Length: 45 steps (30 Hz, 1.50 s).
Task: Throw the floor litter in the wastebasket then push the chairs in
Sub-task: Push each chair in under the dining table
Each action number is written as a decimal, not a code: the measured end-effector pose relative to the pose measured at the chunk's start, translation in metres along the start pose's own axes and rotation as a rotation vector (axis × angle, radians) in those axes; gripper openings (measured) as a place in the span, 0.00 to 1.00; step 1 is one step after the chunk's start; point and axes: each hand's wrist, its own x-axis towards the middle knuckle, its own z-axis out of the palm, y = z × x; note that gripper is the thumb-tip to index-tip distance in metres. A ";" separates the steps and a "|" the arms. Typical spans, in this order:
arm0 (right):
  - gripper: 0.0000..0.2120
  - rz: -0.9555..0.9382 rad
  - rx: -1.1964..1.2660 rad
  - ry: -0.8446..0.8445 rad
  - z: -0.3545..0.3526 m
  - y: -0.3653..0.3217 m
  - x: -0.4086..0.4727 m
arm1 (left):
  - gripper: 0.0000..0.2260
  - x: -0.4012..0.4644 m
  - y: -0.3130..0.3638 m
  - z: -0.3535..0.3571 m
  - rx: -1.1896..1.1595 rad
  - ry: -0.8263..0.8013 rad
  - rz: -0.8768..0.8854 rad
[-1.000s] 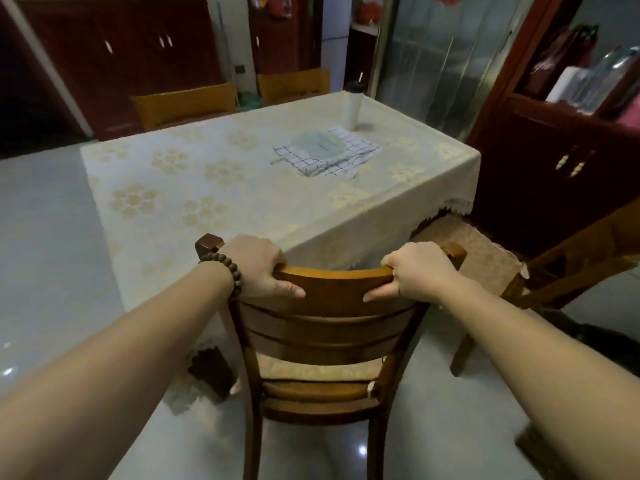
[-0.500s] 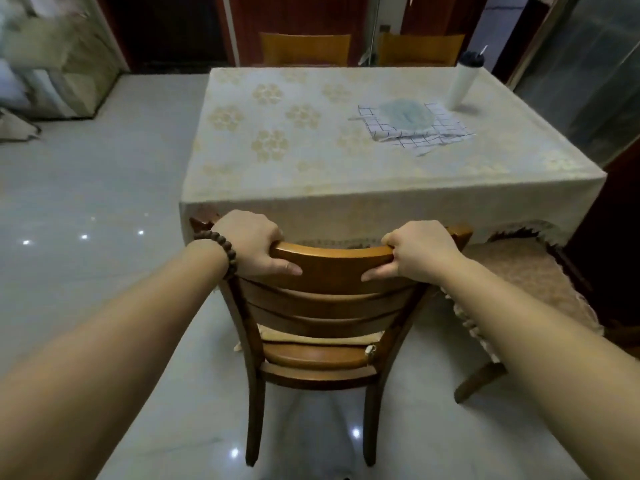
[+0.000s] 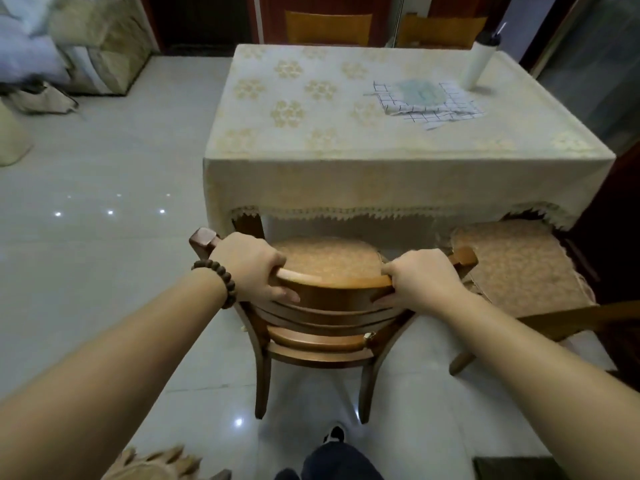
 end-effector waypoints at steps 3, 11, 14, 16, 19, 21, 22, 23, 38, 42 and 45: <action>0.20 0.002 0.031 0.023 0.014 -0.020 -0.028 | 0.22 -0.024 0.019 0.015 0.004 -0.050 -0.004; 0.14 -0.039 0.025 0.175 0.066 -0.054 -0.074 | 0.25 -0.076 0.055 0.054 0.046 -0.033 -0.040; 0.12 -0.059 0.014 0.186 0.078 -0.055 -0.086 | 0.23 -0.089 0.072 0.063 0.033 -0.035 -0.081; 0.13 -0.089 0.008 0.192 0.087 -0.046 -0.097 | 0.22 -0.094 0.093 0.069 0.001 -0.028 -0.092; 0.15 -0.128 -0.024 0.186 0.099 -0.017 -0.108 | 0.23 -0.088 0.134 0.077 -0.058 0.001 -0.129; 0.15 -0.117 -0.041 0.151 0.109 0.007 -0.111 | 0.20 -0.074 0.165 0.079 -0.096 0.005 -0.154; 0.15 -0.104 -0.051 0.121 0.114 0.018 -0.111 | 0.18 -0.067 0.178 0.078 -0.119 0.003 -0.164; 0.14 -0.086 -0.062 0.092 0.118 0.028 -0.111 | 0.16 -0.061 0.190 0.077 -0.141 0.001 -0.173; 0.18 -0.067 -0.020 0.158 0.125 0.045 -0.061 | 0.22 -0.007 0.140 0.083 -0.049 0.020 -0.116; 0.20 -0.019 0.023 0.203 0.120 0.038 -0.039 | 0.24 0.017 0.101 0.077 0.011 0.029 -0.065; 0.18 0.034 0.049 0.208 0.120 0.033 -0.018 | 0.23 0.036 0.068 0.073 0.061 0.042 -0.002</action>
